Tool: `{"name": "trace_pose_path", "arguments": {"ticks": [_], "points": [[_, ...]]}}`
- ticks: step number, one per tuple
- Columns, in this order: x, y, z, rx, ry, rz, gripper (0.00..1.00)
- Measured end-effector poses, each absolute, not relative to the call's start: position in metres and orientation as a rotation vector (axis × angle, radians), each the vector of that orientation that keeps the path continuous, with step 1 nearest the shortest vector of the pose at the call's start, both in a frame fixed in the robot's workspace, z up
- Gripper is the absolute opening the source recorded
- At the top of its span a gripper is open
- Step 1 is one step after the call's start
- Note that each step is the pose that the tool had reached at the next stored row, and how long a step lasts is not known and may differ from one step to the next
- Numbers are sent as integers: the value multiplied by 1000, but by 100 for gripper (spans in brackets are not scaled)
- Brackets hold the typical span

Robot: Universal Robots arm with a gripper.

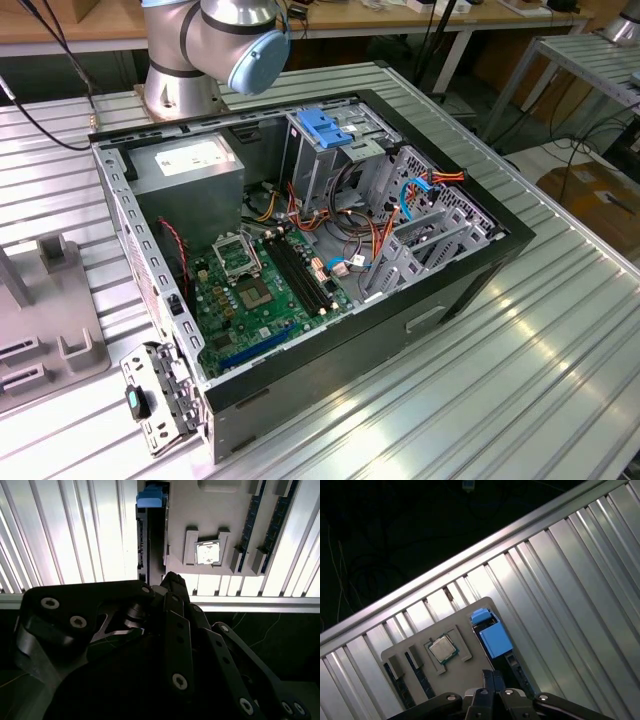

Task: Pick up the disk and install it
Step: 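Pick up the disk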

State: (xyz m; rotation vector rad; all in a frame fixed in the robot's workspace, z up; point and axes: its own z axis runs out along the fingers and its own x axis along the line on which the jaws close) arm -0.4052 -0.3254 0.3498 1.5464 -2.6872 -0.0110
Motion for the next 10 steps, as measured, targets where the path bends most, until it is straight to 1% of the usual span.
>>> {"name": "trace_pose_path", "arguments": {"ticks": [10], "points": [[-405,-325,350,1583,-2665,-10,11]]}}
